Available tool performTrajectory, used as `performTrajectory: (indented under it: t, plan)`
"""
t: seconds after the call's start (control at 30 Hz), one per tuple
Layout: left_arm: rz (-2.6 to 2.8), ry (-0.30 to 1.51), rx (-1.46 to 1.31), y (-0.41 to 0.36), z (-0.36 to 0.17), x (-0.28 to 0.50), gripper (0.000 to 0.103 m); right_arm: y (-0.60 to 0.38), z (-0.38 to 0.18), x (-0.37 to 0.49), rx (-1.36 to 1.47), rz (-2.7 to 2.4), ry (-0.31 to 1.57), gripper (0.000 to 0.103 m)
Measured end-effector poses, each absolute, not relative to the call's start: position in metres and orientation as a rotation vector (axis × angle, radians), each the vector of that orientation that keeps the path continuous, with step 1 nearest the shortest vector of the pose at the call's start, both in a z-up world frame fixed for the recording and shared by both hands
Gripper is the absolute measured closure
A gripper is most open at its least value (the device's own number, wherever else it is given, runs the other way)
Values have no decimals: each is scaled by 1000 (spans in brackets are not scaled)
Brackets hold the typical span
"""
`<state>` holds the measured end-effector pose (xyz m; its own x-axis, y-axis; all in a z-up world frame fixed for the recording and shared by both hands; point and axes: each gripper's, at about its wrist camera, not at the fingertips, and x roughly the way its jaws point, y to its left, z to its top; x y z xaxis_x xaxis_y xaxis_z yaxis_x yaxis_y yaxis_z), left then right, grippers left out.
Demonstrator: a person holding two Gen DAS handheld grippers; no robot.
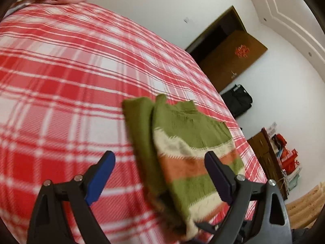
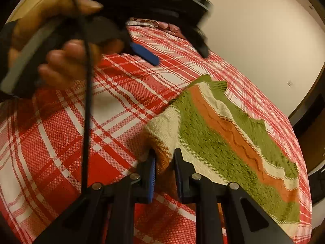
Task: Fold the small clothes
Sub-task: 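Grasp the cream-and-orange striped edge of the folded sweater with both grippers, then lift the striped edge with both grippers and fold it over the sweater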
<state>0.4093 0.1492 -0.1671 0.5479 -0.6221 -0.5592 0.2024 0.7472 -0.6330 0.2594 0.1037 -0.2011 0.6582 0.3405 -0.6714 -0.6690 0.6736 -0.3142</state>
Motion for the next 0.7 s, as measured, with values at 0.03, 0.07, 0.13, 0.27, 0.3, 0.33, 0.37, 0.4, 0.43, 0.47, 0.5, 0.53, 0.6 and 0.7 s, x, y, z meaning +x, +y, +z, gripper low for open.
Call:
performTrajectory:
  t: [0.03, 0.07, 0.13, 0.27, 0.3, 0.33, 0.37, 0.4, 0.43, 0.47, 0.5, 0.53, 0.6, 0.7]
  plan:
    - [-516, 873, -549, 145, -170, 418, 13, 103, -201, 261, -579, 610, 617, 86]
    - [-518, 883, -552, 143, -173, 423, 13, 101, -201, 261, -571, 611, 621, 86]
    - [-506, 899, -553, 141, -180, 432, 16, 100, -201, 264, -559, 617, 630, 86]
    - [-507, 924, -575, 139, -189, 442, 29, 98, -200, 266, -554, 621, 630, 86]
    - [-511, 930, -575, 138, -189, 444, 33, 97, -200, 266, -552, 621, 631, 86]
    - [-514, 936, -572, 136, -190, 445, 35, 97, -200, 267, -551, 621, 632, 86]
    - [-522, 949, -564, 134, -191, 446, 35, 96, -200, 267, -550, 620, 632, 86]
    - [-534, 965, -559, 131, -193, 446, 35, 95, -200, 268, -549, 621, 632, 86]
    - [-534, 970, -554, 130, -194, 448, 40, 95, -200, 268, -549, 621, 631, 86]
    - [-525, 967, -542, 128, -195, 448, 46, 94, -200, 268, -547, 622, 632, 86]
    - [-522, 969, -538, 128, -196, 449, 66, 93, -199, 269, -543, 623, 634, 86]
    - [-531, 977, -551, 130, -197, 451, 87, 91, -199, 270, -539, 624, 635, 86]
    - [-553, 974, -608, 137, -199, 453, 88, 87, -196, 270, -531, 620, 628, 88]
    - [-564, 944, -609, 139, -191, 447, 89, 77, -188, 273, -502, 611, 617, 89]
